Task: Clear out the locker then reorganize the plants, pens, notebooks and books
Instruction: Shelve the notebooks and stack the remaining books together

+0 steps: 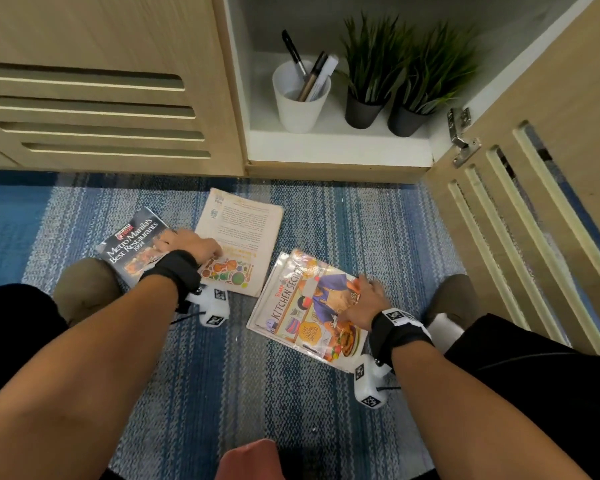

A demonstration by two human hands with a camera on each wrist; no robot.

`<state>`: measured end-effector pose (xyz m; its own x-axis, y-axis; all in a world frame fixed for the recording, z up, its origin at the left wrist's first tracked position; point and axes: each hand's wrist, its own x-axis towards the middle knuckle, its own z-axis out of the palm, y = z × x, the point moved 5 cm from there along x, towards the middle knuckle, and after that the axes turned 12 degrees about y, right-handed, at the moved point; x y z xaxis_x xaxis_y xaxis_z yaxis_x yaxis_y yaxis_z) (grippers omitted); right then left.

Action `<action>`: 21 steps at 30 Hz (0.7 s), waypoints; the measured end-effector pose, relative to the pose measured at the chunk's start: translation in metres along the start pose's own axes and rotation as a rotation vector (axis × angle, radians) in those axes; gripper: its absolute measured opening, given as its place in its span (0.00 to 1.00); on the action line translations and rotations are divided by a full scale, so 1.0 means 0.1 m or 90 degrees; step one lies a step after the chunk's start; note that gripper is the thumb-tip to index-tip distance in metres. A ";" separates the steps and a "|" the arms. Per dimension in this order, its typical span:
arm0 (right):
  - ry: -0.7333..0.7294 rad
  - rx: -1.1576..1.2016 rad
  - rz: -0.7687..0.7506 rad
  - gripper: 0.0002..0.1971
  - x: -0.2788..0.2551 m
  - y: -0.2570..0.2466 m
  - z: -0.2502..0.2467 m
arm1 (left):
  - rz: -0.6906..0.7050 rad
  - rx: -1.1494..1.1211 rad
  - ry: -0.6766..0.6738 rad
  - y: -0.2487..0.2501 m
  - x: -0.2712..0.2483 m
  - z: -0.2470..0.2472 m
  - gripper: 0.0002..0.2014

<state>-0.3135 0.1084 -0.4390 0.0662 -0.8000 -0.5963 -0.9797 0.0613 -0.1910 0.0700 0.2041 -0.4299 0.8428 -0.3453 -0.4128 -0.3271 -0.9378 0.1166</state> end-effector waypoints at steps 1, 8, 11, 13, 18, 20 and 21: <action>-0.004 -0.027 -0.006 0.61 -0.02 -0.02 0.02 | 0.028 0.013 0.020 0.03 -0.01 -0.03 0.45; 0.011 -0.134 -0.047 0.60 -0.18 -0.08 0.09 | 0.089 -0.150 -0.066 0.20 -0.18 0.13 0.38; 0.008 -0.168 -0.079 0.58 -0.23 -0.08 0.06 | 0.014 -0.292 -0.107 0.09 -0.09 0.04 0.33; 0.010 -0.169 -0.071 0.58 -0.20 -0.08 0.07 | 0.068 -0.303 -0.100 0.14 -0.06 -0.08 0.17; 0.005 -0.137 -0.038 0.59 -0.16 -0.08 0.08 | 0.269 -0.378 0.024 0.71 -0.53 -0.67 0.07; -0.015 -0.116 -0.016 0.60 -0.09 -0.05 0.08 | 0.410 -0.337 0.114 0.94 -0.86 -0.92 0.07; -0.021 -0.086 -0.009 0.59 -0.06 -0.06 0.06 | 0.472 -0.324 0.134 1.01 -1.00 -0.97 0.07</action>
<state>-0.3070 0.1165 -0.4396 0.0834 -0.7805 -0.6196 -0.9951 -0.0323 -0.0933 -0.0061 0.1402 -0.2891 0.5699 -0.8164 0.0930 -0.6286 -0.3603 0.6893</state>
